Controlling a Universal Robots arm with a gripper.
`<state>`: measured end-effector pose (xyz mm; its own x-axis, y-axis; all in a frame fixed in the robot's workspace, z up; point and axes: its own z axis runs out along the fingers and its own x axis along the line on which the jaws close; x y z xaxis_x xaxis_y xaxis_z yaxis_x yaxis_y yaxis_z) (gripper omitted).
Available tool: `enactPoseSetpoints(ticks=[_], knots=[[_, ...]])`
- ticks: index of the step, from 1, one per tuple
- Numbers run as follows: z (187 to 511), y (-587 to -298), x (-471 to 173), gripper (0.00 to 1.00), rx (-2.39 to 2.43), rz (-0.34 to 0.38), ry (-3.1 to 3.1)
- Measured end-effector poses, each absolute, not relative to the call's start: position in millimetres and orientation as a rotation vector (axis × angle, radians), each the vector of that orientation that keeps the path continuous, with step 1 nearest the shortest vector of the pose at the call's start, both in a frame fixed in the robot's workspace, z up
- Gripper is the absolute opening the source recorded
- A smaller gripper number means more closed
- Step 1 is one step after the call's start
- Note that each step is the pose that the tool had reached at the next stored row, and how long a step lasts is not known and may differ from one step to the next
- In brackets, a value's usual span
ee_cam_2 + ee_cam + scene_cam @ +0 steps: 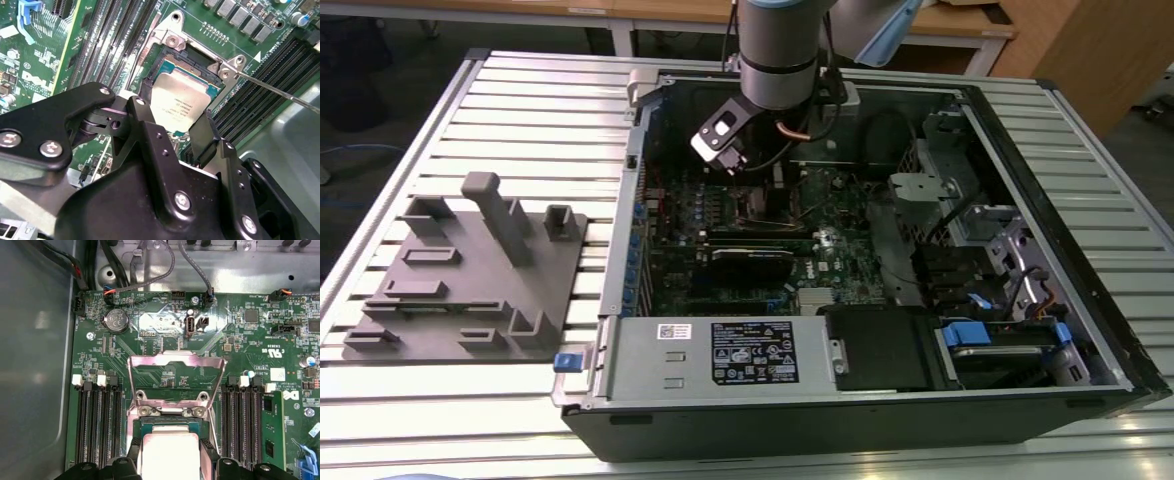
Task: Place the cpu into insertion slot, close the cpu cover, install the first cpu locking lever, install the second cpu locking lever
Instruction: 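Place the cpu into insertion slot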
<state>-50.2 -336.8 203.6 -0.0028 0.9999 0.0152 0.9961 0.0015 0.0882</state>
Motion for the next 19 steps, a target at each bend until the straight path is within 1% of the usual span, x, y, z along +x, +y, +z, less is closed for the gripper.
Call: enactPoseSetpoints(ticks=[19], knots=[[202.8,-336.6,-50.2,0.54,2.181,0.113,2.186]])
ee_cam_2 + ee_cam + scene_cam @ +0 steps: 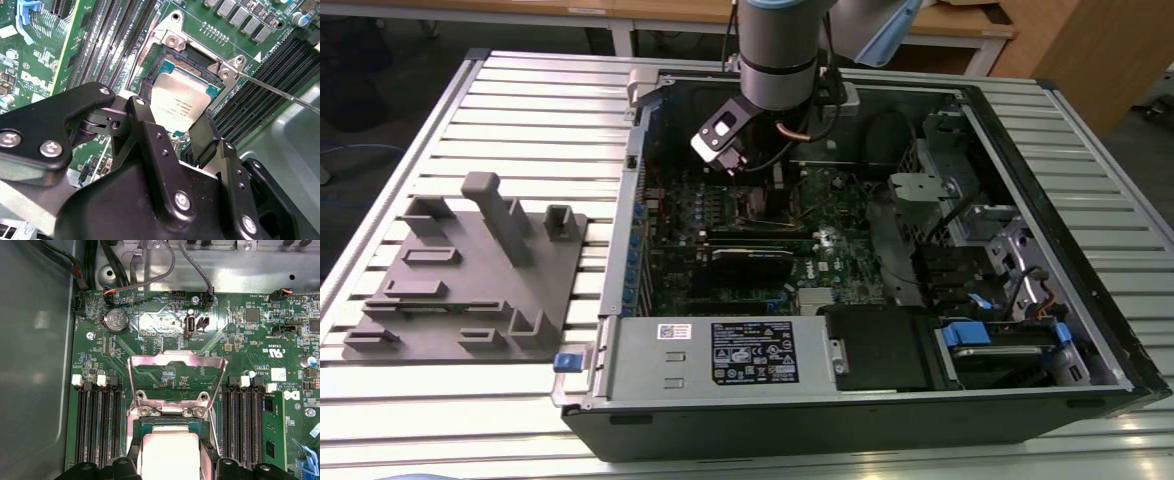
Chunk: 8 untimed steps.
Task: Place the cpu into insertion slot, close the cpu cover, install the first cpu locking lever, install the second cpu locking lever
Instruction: 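Place the cpu into insertion slot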
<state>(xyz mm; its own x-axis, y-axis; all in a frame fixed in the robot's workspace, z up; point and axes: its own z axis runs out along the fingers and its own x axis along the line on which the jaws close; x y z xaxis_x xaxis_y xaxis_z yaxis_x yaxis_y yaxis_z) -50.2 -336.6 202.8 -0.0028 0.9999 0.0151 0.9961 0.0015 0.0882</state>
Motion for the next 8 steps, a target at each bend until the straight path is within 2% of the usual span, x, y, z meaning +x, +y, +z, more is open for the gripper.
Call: enactPoseSetpoints(ticks=[8], knots=[[200.9,-336.5,-50.8,0.54,2.181,0.113,2.185]])
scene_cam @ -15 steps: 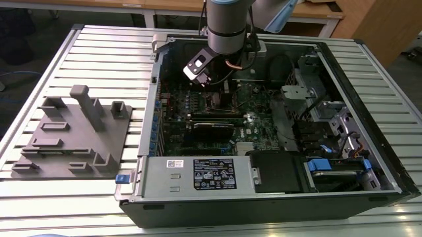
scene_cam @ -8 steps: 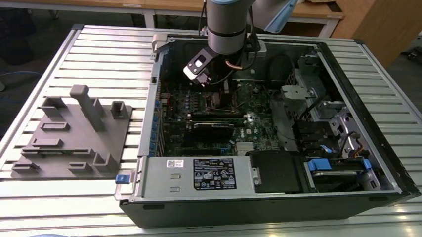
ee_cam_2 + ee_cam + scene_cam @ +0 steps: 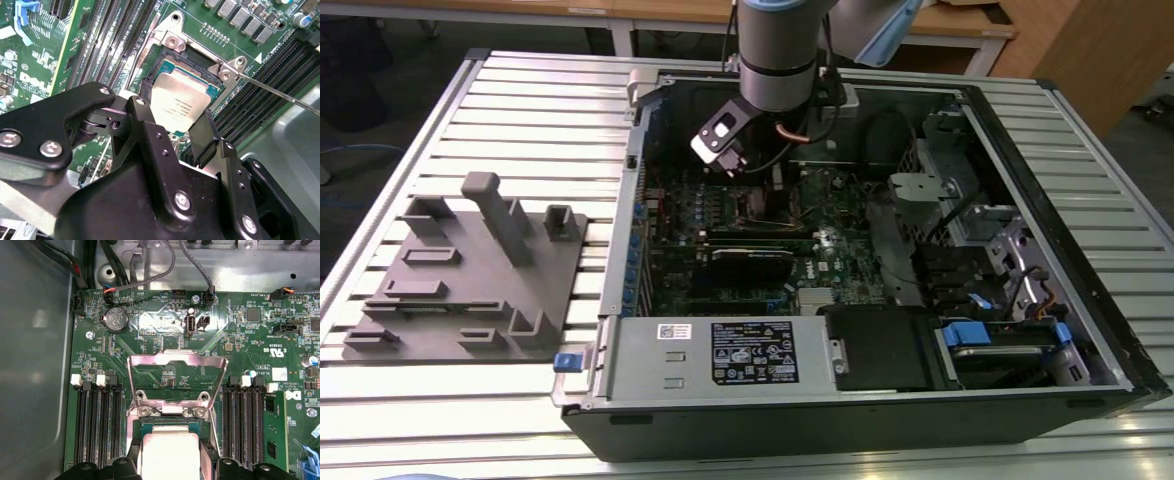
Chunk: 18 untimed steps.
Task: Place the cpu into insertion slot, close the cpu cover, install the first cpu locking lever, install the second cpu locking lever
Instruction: 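Place the cpu into insertion slot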
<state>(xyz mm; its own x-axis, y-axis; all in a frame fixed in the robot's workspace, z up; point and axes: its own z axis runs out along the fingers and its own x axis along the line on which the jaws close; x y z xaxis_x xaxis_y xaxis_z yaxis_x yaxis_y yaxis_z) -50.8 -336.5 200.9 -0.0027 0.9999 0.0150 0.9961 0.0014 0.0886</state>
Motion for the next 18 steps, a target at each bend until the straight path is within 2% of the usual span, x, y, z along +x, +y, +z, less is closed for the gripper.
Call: enactPoseSetpoints(ticks=[18], knots=[[193.0,-336.3,-52.2,0.54,2.211,0.112,2.154]])
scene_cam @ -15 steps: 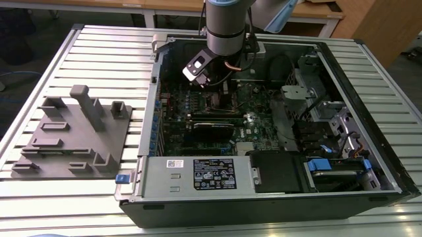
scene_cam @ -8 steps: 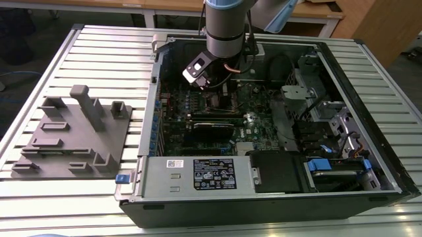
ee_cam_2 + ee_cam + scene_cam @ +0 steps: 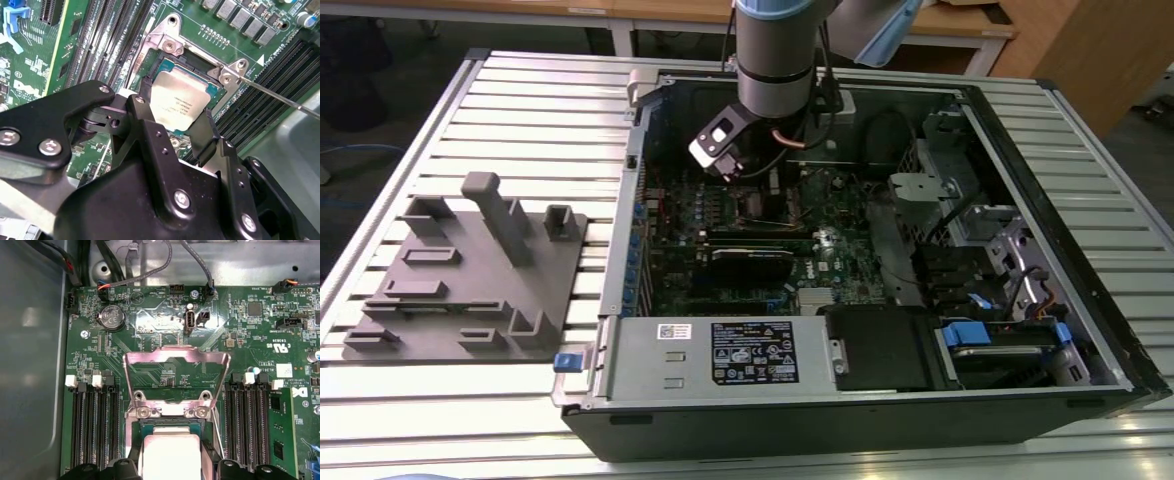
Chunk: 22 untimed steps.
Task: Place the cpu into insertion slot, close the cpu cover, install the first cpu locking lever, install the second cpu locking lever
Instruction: 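Place the cpu into insertion slot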
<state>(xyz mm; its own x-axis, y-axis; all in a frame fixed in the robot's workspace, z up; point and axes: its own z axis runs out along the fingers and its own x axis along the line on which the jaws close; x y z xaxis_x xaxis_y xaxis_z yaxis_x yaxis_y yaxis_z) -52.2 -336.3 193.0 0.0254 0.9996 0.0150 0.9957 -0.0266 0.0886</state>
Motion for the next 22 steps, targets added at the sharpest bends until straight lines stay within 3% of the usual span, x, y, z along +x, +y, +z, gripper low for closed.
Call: enactPoseSetpoints(ticks=[22], knots=[[191.1,-336.3,-52.1,0.54,2.215,0.112,2.149]])
